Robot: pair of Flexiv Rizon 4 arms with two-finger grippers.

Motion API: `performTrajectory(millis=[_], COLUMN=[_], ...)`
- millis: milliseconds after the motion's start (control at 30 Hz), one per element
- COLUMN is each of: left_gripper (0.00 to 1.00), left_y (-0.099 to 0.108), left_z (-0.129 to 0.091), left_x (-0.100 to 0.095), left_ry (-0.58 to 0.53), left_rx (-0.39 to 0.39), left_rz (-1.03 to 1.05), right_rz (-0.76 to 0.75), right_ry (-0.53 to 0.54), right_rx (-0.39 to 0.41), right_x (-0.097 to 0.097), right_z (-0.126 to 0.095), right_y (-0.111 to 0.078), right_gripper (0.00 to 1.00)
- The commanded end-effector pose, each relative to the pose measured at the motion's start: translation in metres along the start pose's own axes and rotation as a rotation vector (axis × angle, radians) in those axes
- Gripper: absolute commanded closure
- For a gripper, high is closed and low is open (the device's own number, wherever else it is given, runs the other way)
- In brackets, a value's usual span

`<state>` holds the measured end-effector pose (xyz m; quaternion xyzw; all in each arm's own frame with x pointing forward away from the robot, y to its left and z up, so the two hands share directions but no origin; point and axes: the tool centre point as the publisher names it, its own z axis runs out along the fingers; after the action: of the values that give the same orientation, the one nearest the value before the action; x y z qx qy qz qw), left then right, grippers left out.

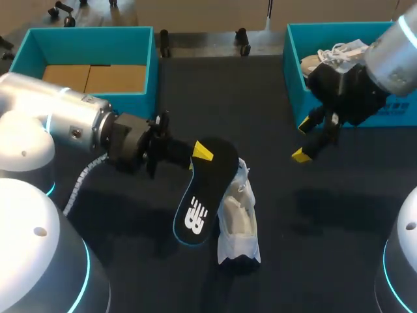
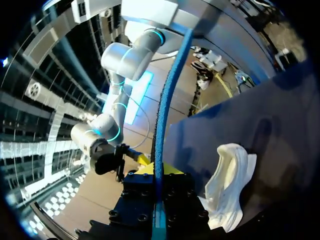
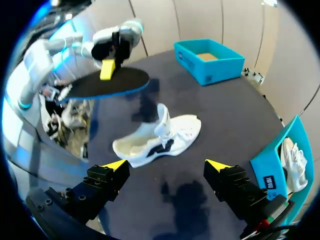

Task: Take the shoe out of the shoebox, open the shoe tongue, remove and reinsert the insole, then place the shoe into the shoebox

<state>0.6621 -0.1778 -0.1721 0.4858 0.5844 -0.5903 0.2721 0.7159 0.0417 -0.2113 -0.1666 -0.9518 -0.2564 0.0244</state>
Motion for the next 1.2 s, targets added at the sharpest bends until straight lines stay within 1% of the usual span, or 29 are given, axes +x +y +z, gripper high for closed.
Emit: performTrajectory(millis=[33,167,233,300,700,733,800,833,900,1033,1200], left_gripper=[1.00,1.00,1.00,1.00,1.00,1.00,1.00,1.00,1.00,1.00,1.00], left_y=[-0.007,-0.011,-0.014,-0.014,-0.014,-0.014,-0.013,-0.014,-0.016,-0.022,-0.024], left_z=[0.004,0.008,0.012,0.012,0.012,0.012,0.018,0.020,0.022,0.026,0.031], left_x=[0.007,0.013,0.019,0.019,0.019,0.019,0.023,0.024,0.029,0.041,0.052], left_ry=[-0.044,-0.066,-0.042,-0.042,-0.042,-0.042,-0.058,-0.066,-0.077,-0.094,-0.124], left_rx=[-0.010,0.010,0.029,0.029,0.029,0.029,0.025,0.025,0.017,0.010,0.018], left_rz=[-0.052,-0.141,-0.175,-0.175,-0.175,-0.175,-0.207,-0.232,-0.254,-0.292,-0.335], right_rz=[-0.113,-0.128,-0.158,-0.179,-0.179,-0.196,-0.264,-0.297,-0.330,-0.341,-0.338], right_ry=[-0.057,-0.049,-0.045,-0.015,-0.015,-0.035,-0.077,-0.109,-0.128,-0.141,-0.140], right_rx=[0.173,0.225,0.198,0.169,0.169,0.191,0.195,0.198,0.211,0.204,0.194], right_x=[0.002,0.011,0.017,0.025,0.025,0.024,0.024,0.026,0.029,0.033,0.039], right_z=[0.016,0.025,0.029,0.035,0.035,0.034,0.034,0.036,0.044,0.058,0.071], right_y=[0.002,-0.008,-0.016,-0.026,-0.026,-0.020,-0.016,-0.014,-0.015,-0.024,-0.032], right_gripper=[0.00,0.00,0.00,0.00,0.00,0.00,0.00,0.00,0.00,0.00,0.00])
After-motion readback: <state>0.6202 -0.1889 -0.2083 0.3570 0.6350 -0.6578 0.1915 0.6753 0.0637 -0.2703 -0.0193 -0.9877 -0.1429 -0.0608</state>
